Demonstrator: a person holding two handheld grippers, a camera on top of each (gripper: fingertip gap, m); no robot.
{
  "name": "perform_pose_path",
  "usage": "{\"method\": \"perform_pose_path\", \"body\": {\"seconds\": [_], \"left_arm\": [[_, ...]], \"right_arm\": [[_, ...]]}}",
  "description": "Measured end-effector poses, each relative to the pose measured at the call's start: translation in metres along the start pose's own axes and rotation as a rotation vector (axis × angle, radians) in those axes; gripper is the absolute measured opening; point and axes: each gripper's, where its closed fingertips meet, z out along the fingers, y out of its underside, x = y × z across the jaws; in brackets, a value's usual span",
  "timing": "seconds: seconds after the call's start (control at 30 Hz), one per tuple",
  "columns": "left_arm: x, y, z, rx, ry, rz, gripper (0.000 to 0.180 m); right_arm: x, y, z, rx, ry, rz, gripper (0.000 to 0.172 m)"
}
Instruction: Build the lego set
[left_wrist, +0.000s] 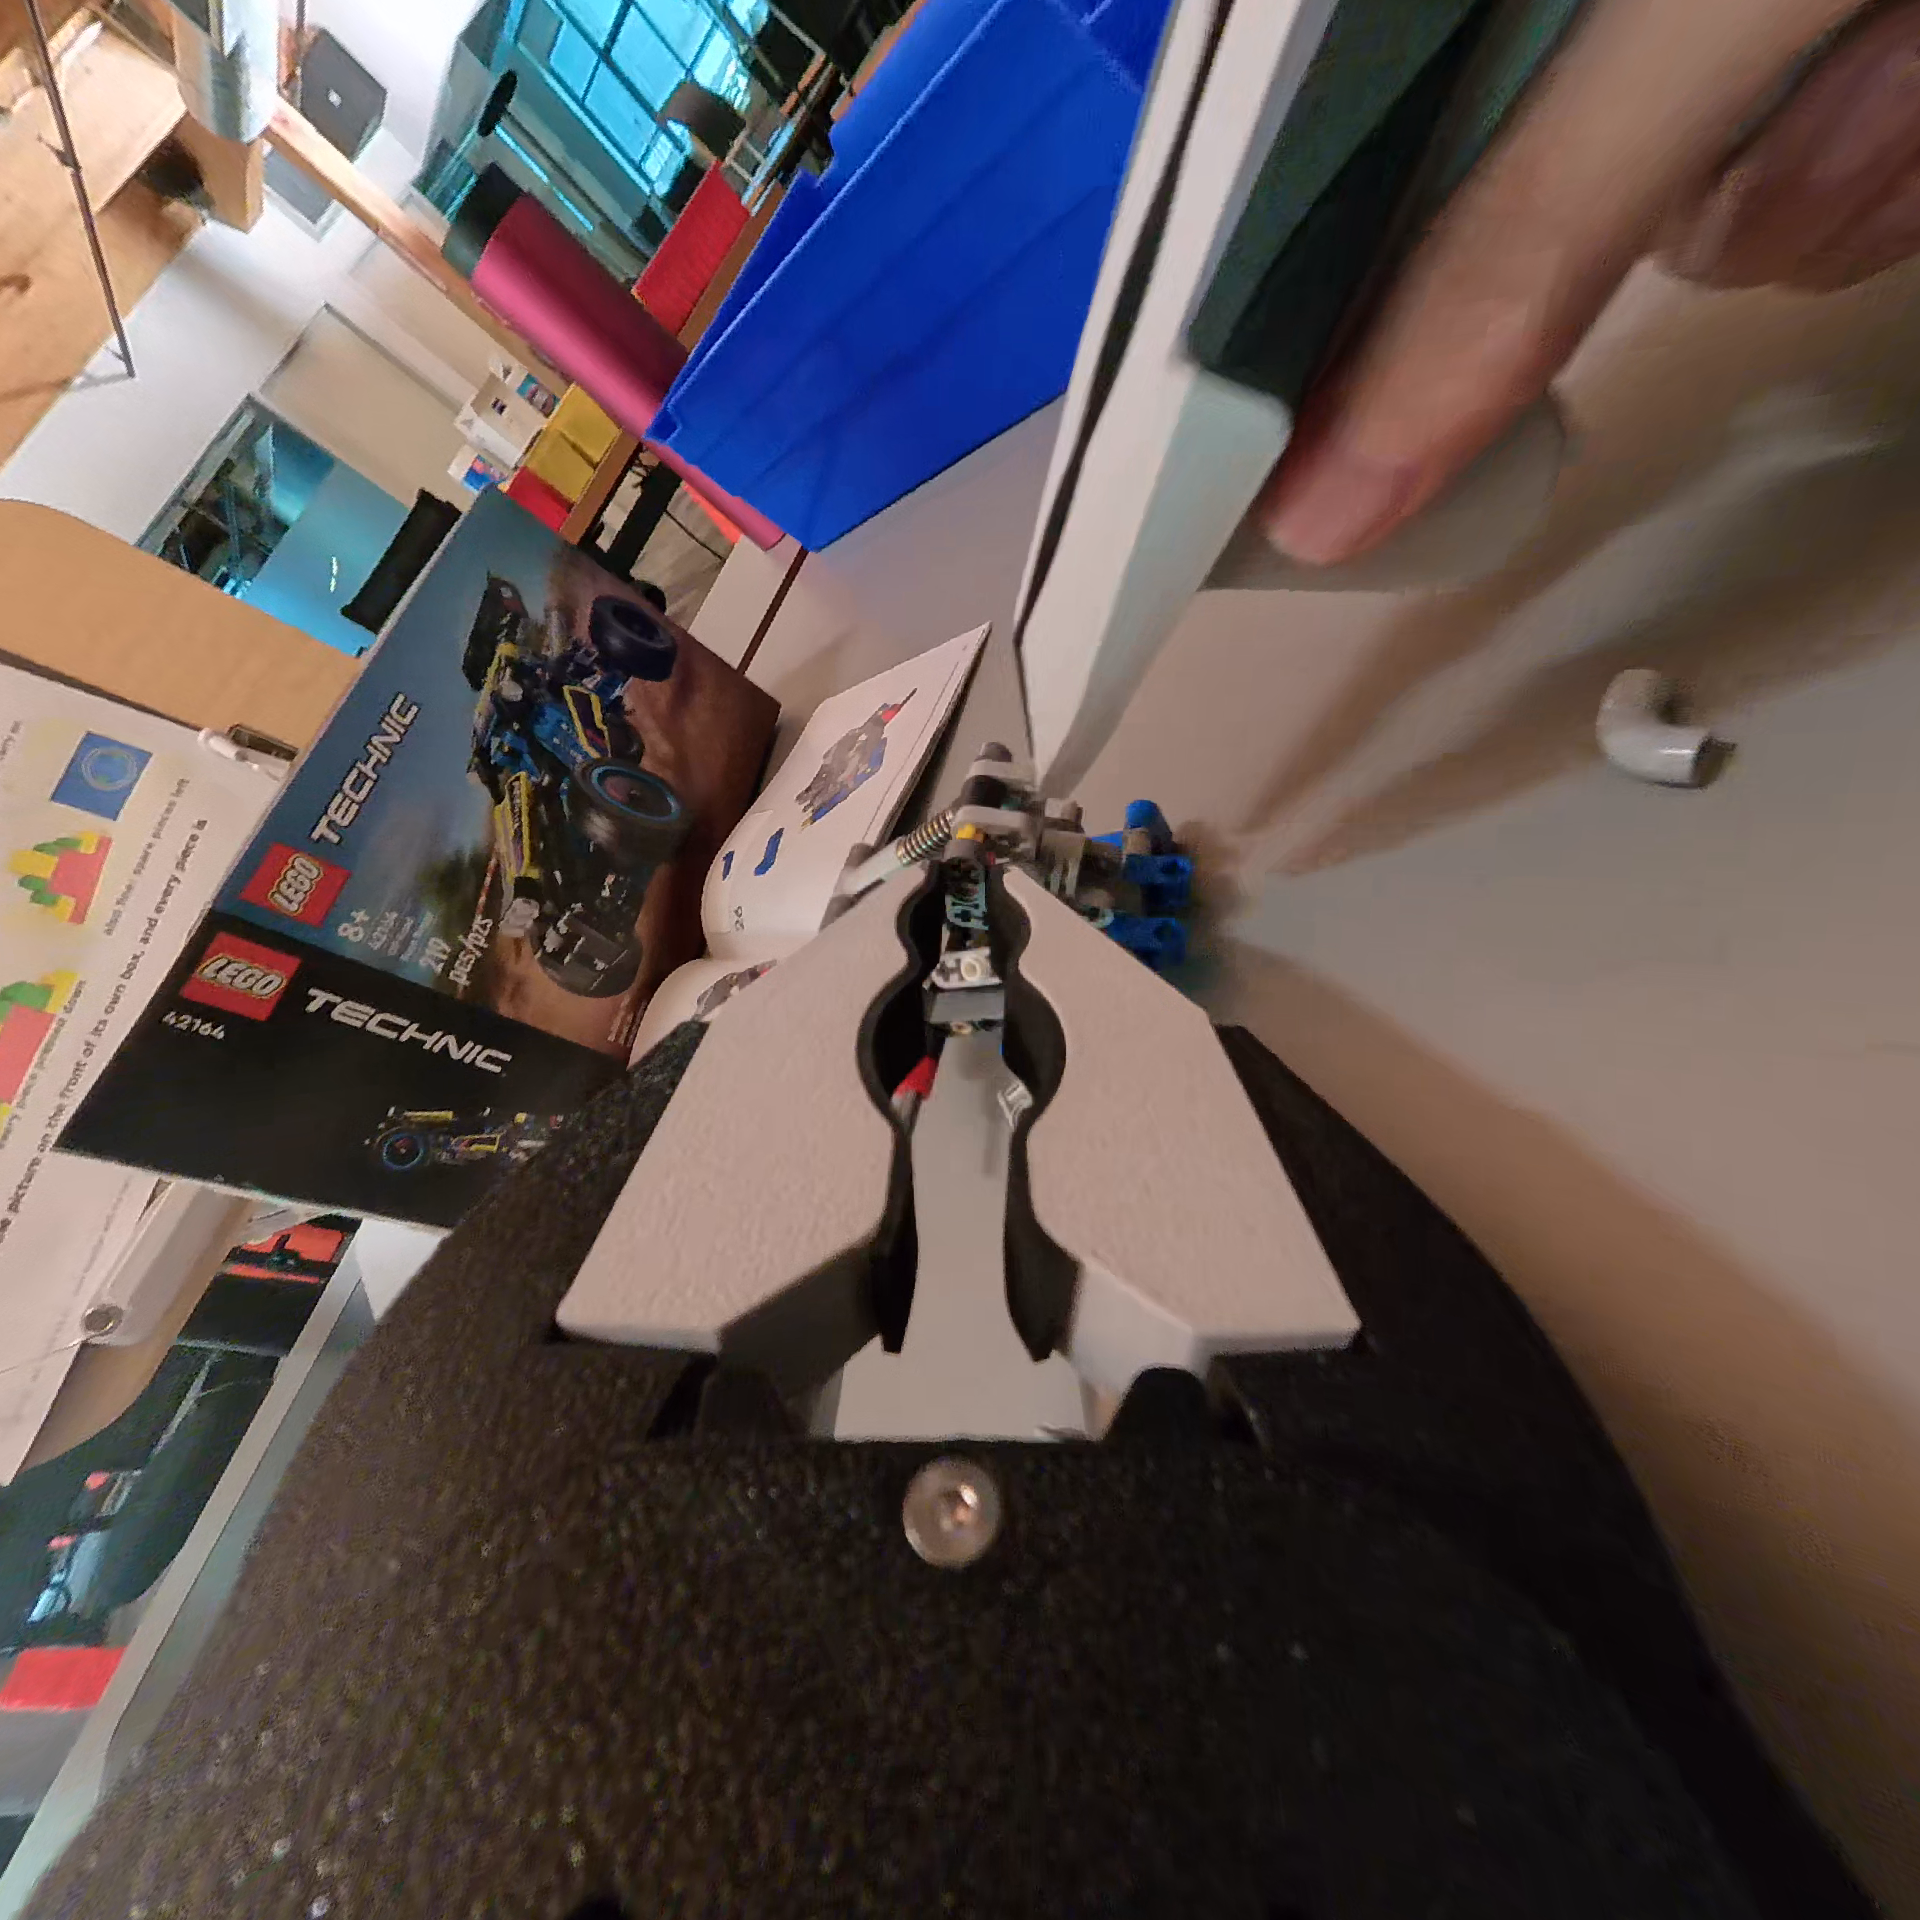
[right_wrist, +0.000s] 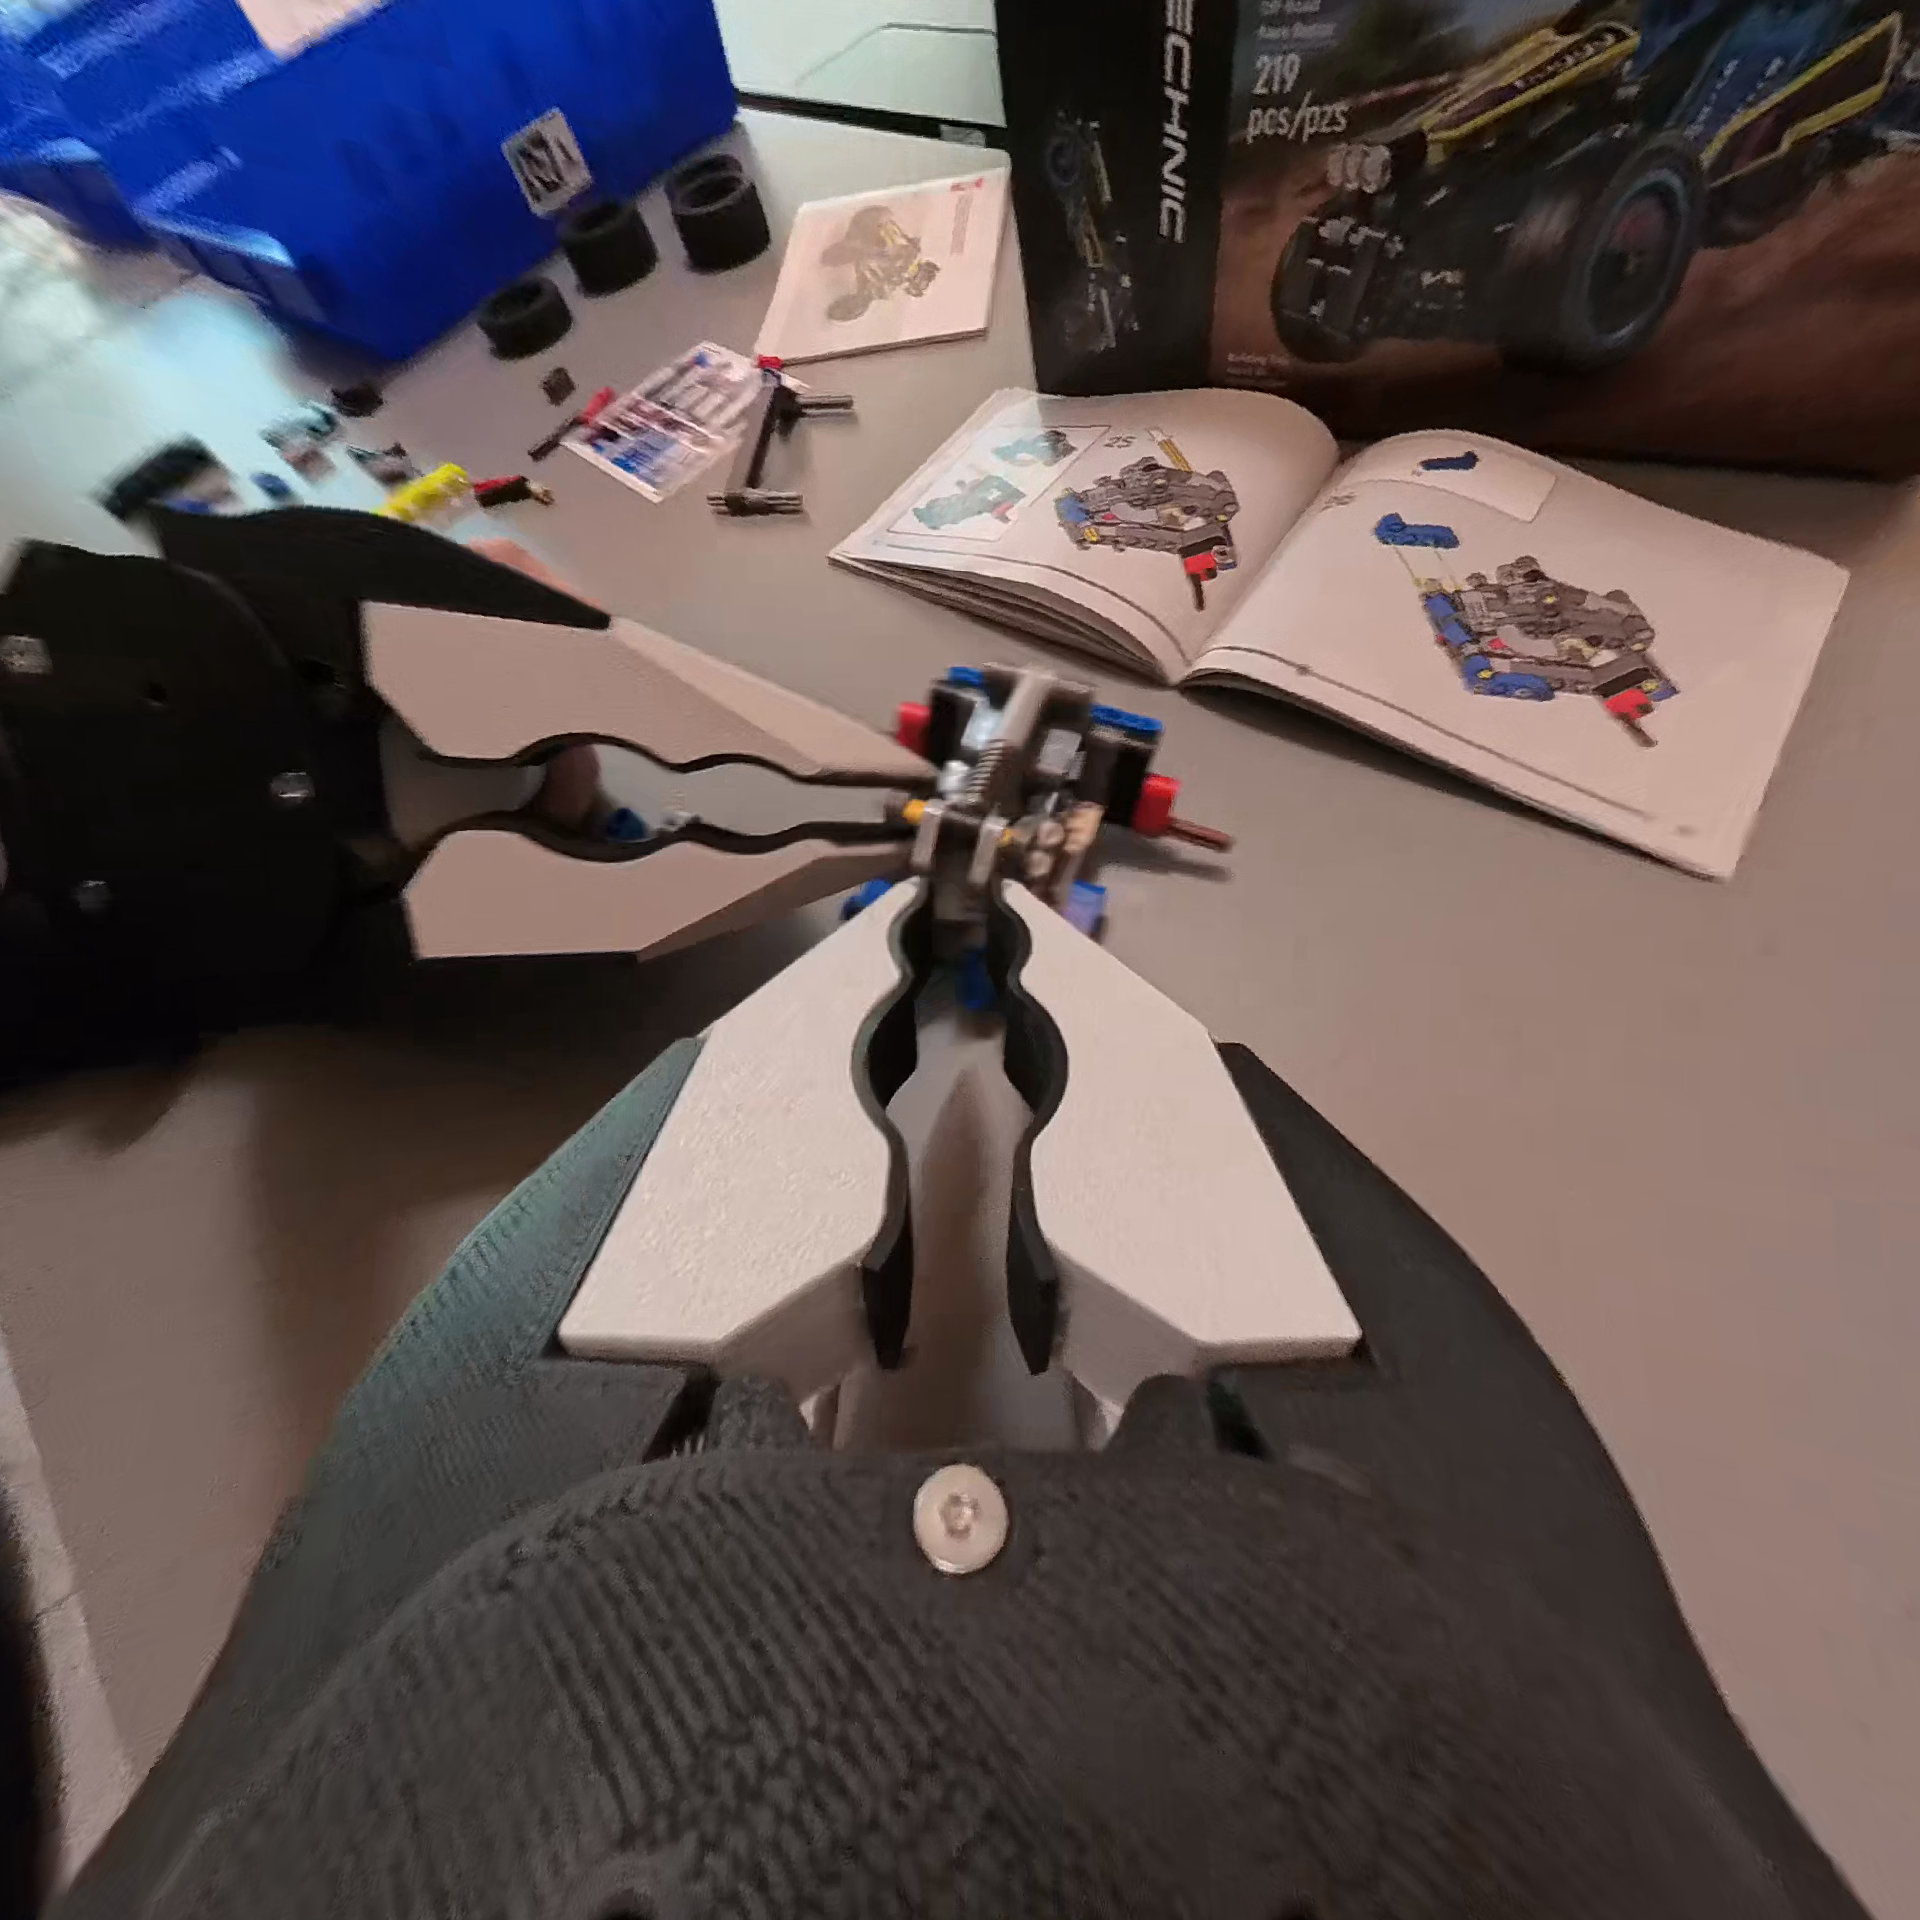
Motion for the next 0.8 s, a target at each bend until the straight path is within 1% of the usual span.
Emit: {"method": "perform_pose_path", "body": {"seconds": [0.03,0.1,0.17,0.2,0.23,0.33,0.4,0.5,0.53,0.57,0.67,0.8], "left_arm": [[0.0,0.0,0.0,0.004,0.004,-0.004,0.004],[0.0,-0.001,-0.001,0.013,0.016,-0.018,0.004],[0.0,-0.001,-0.001,0.013,0.017,-0.024,0.004],[0.0,-0.001,-0.001,0.014,0.018,-0.026,0.004],[0.0,-0.001,-0.001,0.015,0.018,-0.028,0.004],[-0.001,-0.001,-0.001,0.018,0.019,-0.034,0.004],[-0.001,-0.001,-0.001,0.017,0.022,-0.036,0.004],[0.0,-0.002,-0.002,0.022,0.028,-0.041,0.004],[-0.001,-0.002,-0.002,0.024,0.028,-0.046,0.004],[-0.002,-0.002,-0.002,0.024,0.027,-0.052,0.004],[-0.001,-0.003,-0.002,0.031,0.039,-0.063,0.005],[0.003,-0.003,-0.002,0.023,0.054,-0.045,0.005]], "right_arm": [[-0.005,0.0,-0.002,0.018,-0.029,0.03,0.011],[-0.007,0.003,-0.002,0.034,-0.022,0.043,0.011],[-0.003,0.012,0.002,-0.016,0.027,0.014,0.015],[0.001,0.015,0.004,-0.041,0.06,0.0,0.02],[0.003,0.015,0.005,-0.043,0.083,-0.017,0.023],[0.004,0.002,0.005,0.041,0.105,-0.04,0.027],[0.003,0.001,0.008,0.041,0.095,-0.057,0.028],[0.007,0.0,0.012,0.036,0.116,-0.102,0.026],[0.007,-0.001,0.012,0.046,0.111,-0.108,0.023],[0.002,-0.002,0.013,0.054,0.077,-0.11,0.013],[0.003,-0.003,0.011,0.07,0.062,-0.094,0.013],[0.003,0.001,0.009,0.064,0.004,-0.046,0.013]]}}
